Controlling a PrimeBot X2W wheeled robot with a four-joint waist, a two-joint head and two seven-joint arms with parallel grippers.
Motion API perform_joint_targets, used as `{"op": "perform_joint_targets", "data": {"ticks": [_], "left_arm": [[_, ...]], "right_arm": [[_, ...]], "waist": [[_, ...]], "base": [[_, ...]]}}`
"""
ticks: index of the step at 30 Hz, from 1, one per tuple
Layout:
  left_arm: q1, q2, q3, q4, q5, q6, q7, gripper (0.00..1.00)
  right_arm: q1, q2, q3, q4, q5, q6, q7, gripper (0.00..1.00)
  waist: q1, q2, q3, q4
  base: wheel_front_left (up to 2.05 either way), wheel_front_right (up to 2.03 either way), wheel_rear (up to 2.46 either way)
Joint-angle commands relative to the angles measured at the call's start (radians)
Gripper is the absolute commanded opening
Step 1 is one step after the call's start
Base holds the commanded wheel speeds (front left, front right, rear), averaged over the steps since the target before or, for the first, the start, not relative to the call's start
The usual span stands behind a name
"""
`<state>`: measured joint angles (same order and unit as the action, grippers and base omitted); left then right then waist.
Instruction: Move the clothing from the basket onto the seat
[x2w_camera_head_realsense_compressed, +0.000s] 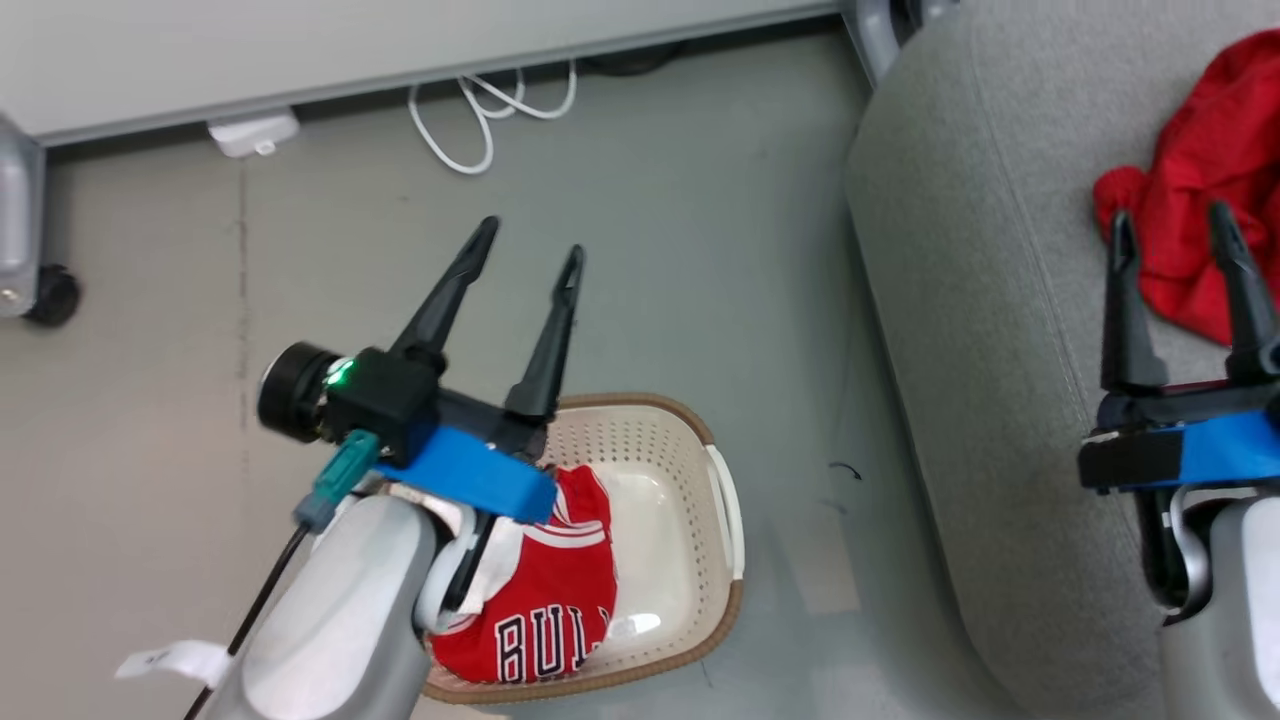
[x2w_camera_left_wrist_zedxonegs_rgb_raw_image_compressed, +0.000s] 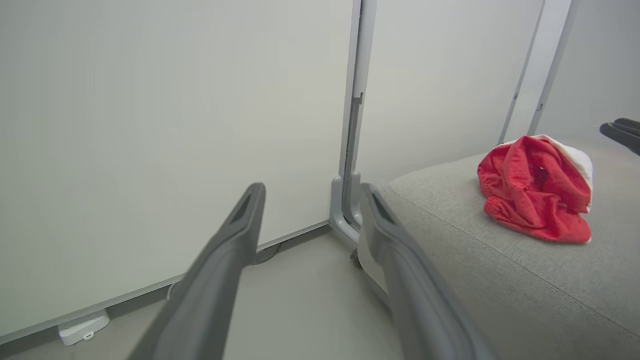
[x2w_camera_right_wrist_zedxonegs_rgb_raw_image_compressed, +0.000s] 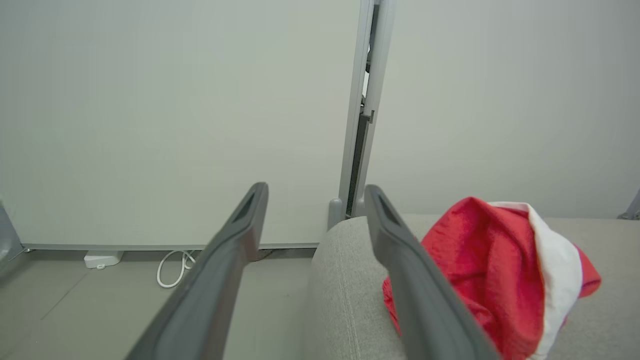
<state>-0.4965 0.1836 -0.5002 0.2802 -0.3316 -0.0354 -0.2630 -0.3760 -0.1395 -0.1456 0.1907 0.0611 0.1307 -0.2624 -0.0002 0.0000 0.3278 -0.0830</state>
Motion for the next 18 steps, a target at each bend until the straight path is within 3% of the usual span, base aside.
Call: {"op": "perform_joint_targets", "data": {"ticks": [1,9,18], "left_arm": [[0.023,0.001,0.026,-0.009,0.01,0.004,-0.003,1.0],[0.149,-0.024,0.192,-0.053,0.053,-0.015,-0.003,1.0],[0.277,-0.064,0.31,-0.076,0.106,-0.046,-0.003,1.0]], "right_arm": [[0.023,0.005,0.01,-0.011,0.009,0.0,-0.004,1.0],[0.095,0.033,0.082,-0.056,0.005,0.0,-0.004,1.0],[0.191,0.062,0.093,-0.07,-0.001,0.0,-0.004,1.0]], "waist": [[0.0002,0.0,-0.041,0.038],[0.0002,0.0,-0.108,0.098],[0.0002,0.0,-0.182,0.139]], "base": [[0.0,0.0,0.0],[0.0,0.0,0.0],[0.0,0.0,0.0]]}}
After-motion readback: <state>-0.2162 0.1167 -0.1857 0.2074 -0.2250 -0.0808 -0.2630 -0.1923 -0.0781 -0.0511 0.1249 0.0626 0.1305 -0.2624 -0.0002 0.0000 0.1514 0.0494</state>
